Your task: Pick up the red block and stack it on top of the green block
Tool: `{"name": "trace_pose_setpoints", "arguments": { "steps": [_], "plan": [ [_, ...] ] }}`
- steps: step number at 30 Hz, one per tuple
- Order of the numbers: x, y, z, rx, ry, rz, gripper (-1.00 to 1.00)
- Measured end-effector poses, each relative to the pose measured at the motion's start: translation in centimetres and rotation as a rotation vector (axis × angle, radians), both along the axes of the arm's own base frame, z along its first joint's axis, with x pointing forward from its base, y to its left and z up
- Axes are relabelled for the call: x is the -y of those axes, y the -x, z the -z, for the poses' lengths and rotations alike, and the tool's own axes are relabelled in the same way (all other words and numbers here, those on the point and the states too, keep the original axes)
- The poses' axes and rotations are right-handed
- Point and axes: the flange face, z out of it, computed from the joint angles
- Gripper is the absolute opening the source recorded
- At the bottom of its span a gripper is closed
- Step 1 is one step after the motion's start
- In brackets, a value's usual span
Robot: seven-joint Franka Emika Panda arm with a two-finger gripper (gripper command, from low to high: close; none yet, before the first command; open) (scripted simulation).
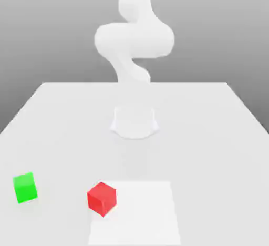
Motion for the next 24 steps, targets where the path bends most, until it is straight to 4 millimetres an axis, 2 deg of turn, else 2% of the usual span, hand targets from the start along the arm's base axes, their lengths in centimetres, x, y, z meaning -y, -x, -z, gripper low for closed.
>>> {"name": "trace_pose_setpoints", "arguments": {
  "steps": [2, 5, 10, 14, 19, 21, 24],
  "plan": [
    [0.8, -2.6, 4.6, -0.074, -0.026, 0.050, 0.00],
    [2.1, -5.1, 11.4, -0.177, -0.062, 0.124, 0.00],
    [4.2, -6.9, 22.9, -0.344, -0.117, 0.250, 0.00],
    [5.7, -6.1, 31.8, -0.477, -0.158, 0.355, 0.00],
    [7.2, -2.6, 42.2, -0.640, -0.205, 0.496, 0.00],
    [7.3, -1.6, 45.3, -0.679, -0.215, 0.526, 0.00],
    [7.2, -1.3, 48.6, -0.690, -0.217, 0.533, 0.00]
  ]
}}
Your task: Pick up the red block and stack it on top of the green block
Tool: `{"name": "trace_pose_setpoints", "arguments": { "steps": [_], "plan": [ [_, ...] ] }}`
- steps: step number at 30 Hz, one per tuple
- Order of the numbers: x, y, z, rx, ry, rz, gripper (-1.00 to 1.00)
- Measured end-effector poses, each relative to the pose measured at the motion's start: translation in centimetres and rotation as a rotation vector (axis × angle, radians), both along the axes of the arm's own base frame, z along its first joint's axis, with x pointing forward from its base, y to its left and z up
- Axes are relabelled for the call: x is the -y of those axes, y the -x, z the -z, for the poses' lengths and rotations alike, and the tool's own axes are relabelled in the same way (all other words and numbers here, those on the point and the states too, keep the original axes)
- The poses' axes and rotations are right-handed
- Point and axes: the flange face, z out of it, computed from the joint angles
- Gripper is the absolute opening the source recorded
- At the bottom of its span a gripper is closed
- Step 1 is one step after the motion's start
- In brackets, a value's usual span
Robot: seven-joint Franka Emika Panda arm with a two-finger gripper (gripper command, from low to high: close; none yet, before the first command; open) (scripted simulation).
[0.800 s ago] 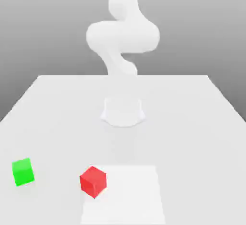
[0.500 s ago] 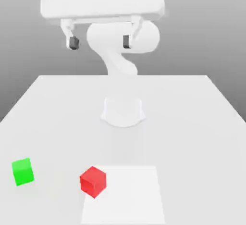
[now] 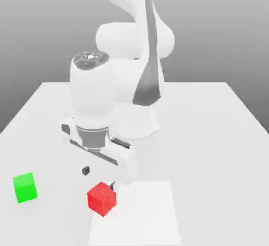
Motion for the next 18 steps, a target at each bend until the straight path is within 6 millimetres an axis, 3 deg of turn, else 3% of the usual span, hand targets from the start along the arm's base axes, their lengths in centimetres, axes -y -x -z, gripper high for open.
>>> {"name": "trace_pose_setpoints", "arguments": {
  "steps": [2, 3, 10, 16, 18],
  "plan": [
    [0.0, 0.1, 2.1, -0.001, 0.000, 0.001, 0.00],
    [0.0, 0.2, 2.8, -0.001, 0.000, 0.001, -1.00],
    [0.0, 0.2, 2.8, -0.001, 0.000, 0.001, -1.00],
    [0.2, 0.2, -2.7, -0.001, 0.000, 0.004, -1.00],
    [4.3, 0.6, -3.8, -0.001, 0.001, 0.063, -1.00]
  ]
}}
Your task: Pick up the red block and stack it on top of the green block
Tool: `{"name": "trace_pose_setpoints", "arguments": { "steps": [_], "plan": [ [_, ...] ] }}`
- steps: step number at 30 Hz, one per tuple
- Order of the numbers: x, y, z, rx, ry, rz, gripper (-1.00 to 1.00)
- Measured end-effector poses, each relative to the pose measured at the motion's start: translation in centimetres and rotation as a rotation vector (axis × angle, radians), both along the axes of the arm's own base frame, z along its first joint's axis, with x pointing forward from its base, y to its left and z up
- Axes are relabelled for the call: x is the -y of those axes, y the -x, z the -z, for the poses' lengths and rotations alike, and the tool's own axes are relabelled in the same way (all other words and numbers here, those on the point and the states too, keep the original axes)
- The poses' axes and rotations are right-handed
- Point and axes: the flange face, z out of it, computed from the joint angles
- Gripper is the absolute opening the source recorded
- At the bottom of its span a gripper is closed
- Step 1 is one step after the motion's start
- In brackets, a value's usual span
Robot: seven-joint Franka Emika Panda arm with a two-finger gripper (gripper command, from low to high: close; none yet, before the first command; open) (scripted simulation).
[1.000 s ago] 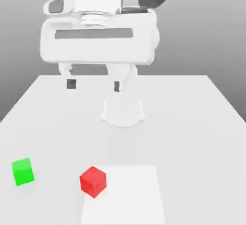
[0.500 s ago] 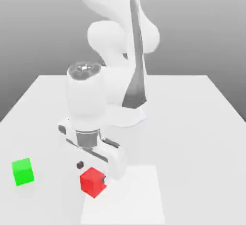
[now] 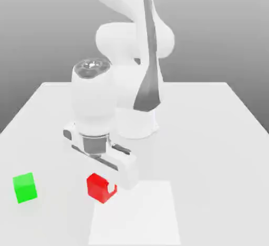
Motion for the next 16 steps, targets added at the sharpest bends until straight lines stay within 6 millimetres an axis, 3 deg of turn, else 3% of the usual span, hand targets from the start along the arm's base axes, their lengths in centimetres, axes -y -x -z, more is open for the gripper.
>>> {"name": "trace_pose_setpoints", "arguments": {
  "steps": [4, 7, 9, 12, 13, 16],
  "plan": [
    [9.1, 2.0, -1.7, 0.000, 0.000, 0.107, -1.00],
    [15.8, 4.9, -2.9, 0.000, -0.001, 0.183, -1.00],
    [16.8, 5.1, -1.8, 0.000, -0.001, 0.181, -1.00],
    [16.9, 5.0, 1.5, 0.000, -0.001, 0.174, -1.00],
    [16.9, 5.1, 2.6, 0.000, -0.001, 0.174, 1.00],
    [16.9, 5.1, 2.6, 0.000, -0.001, 0.174, 1.00]
  ]
}}
